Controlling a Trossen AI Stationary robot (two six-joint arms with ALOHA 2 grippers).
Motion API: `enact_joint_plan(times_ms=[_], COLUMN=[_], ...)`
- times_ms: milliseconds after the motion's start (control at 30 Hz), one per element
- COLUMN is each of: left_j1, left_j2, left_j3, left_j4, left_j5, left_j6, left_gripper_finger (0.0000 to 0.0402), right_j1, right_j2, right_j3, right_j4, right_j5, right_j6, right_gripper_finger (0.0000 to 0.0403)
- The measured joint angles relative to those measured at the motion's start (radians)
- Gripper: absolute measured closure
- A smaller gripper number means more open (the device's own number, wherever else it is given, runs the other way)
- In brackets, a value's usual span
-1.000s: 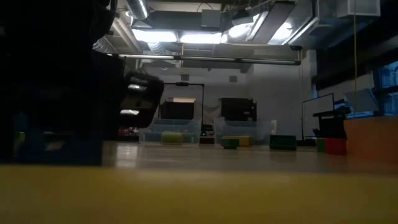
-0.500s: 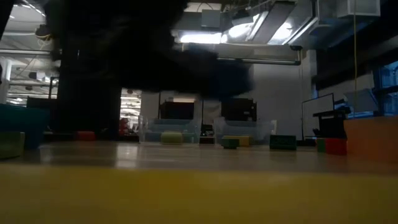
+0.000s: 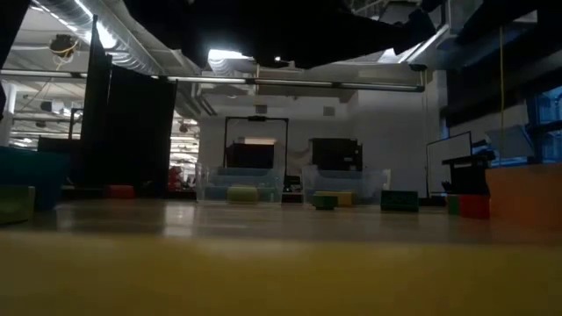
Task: Sort blocks by size
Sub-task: Put the blue game piece into the yellow bin
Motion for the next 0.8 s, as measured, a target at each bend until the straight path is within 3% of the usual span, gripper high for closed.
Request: enact_joint_plan(times_ms=[200, 500, 800], left_j1=[-0.006, -0.037, -0.078], left_j2=[0.0, -0.001, 0.0], left_j3=[0.002, 0.002, 0.002], left_j4=[0.009, 0.124, 0.16], left_j5=[-0.091, -0.237, -0.253], left_j6=[0.035, 0.182, 0.223], left_gripper_finger=[0.0271, 0.027, 0.027], right_j1=[-0.002, -0.001, -0.005], right_j2=[-0.032, -0.035, -0.035], right_j3=[0.0, 0.0, 0.0], right_j4=[0.008, 0.086, 0.093], right_j5=[0.05, 0.013, 0.051], right_j6=[-0.002, -0.002, -0.002], right_gripper_finger=[0.0132, 0.0132, 0.0132])
